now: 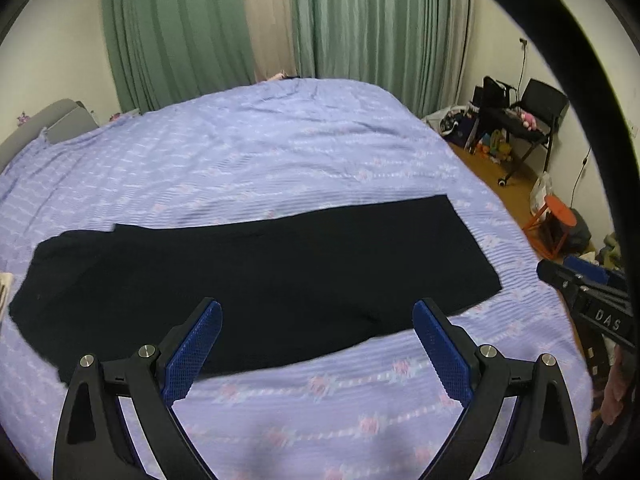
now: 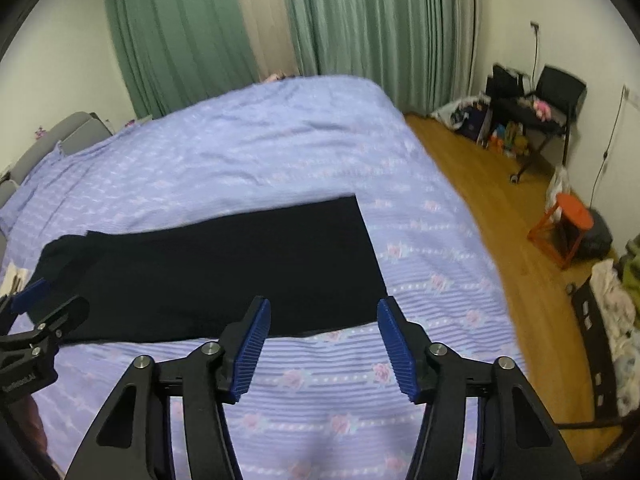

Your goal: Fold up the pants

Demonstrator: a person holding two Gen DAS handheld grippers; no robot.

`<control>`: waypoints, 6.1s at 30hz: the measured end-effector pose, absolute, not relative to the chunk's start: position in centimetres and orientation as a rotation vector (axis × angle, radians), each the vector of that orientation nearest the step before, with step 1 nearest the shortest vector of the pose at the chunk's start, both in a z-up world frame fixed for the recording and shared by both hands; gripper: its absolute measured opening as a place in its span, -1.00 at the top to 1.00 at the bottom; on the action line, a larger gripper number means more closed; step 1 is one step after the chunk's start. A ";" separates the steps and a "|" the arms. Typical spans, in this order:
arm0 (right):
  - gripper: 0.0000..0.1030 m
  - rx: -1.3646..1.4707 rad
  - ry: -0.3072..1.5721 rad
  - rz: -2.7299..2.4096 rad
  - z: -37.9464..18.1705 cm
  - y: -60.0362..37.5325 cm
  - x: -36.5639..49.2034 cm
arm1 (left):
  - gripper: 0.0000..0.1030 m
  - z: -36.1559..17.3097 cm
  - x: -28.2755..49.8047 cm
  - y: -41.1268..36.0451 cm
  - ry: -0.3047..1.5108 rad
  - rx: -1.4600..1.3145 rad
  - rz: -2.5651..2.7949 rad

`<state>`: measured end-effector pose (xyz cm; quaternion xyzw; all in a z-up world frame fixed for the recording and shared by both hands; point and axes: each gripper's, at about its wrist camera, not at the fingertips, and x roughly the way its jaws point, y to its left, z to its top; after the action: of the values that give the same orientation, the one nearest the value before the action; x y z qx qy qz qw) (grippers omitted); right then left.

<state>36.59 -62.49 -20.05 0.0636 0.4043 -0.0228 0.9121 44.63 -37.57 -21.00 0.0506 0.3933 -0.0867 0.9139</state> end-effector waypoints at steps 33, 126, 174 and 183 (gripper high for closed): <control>0.58 0.656 0.904 -0.047 -32.5 -69.4 44.9 | -0.90 -26.8 48.9 -43.4 0.853 0.136 -0.262; 0.88 -0.106 0.605 -0.034 -6.7 -46.1 46.3 | -0.93 -11.3 45.9 -18.0 0.817 -0.001 0.011; 0.28 0.175 1.011 0.033 -25.4 -24.3 41.3 | -0.12 -27.3 52.4 -2.8 1.078 -0.128 -0.589; 0.28 0.215 1.024 0.015 -26.5 -26.3 40.9 | 0.11 -31.2 53.3 -4.7 1.209 -0.245 -0.525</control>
<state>40.87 -26.27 -26.47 0.1028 0.4889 0.0073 0.8662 53.35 -4.75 -31.23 -0.1138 0.5601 -0.2432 0.7837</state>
